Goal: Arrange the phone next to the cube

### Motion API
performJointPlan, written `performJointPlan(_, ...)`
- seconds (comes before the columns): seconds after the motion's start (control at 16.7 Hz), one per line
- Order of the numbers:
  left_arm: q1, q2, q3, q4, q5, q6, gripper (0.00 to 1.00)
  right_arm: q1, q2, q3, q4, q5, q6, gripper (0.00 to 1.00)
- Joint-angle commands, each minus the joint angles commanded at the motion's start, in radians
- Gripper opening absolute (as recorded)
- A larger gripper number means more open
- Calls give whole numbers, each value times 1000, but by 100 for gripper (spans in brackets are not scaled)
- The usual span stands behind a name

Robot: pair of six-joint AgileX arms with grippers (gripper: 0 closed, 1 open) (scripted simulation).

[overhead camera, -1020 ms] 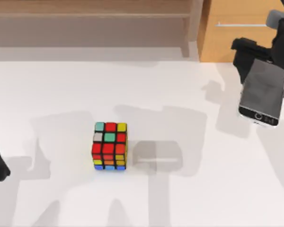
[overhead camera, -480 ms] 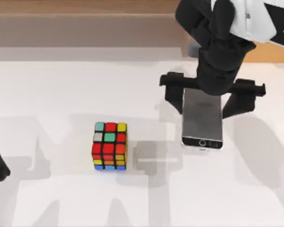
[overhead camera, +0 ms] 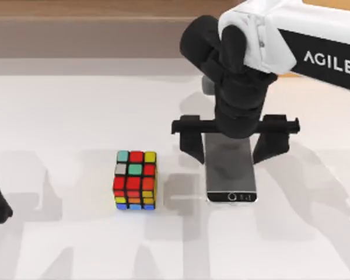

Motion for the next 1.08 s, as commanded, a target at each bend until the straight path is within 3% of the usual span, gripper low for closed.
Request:
performJointPlan(0.48, 0, 0, 0, 0, 0, 0, 100, -4, -2, -3, 1, -7, 5, 0)
performJointPlan(1.08, 0, 0, 0, 0, 0, 0, 100, 39, -30, -56, 76, -134, 66, 0)
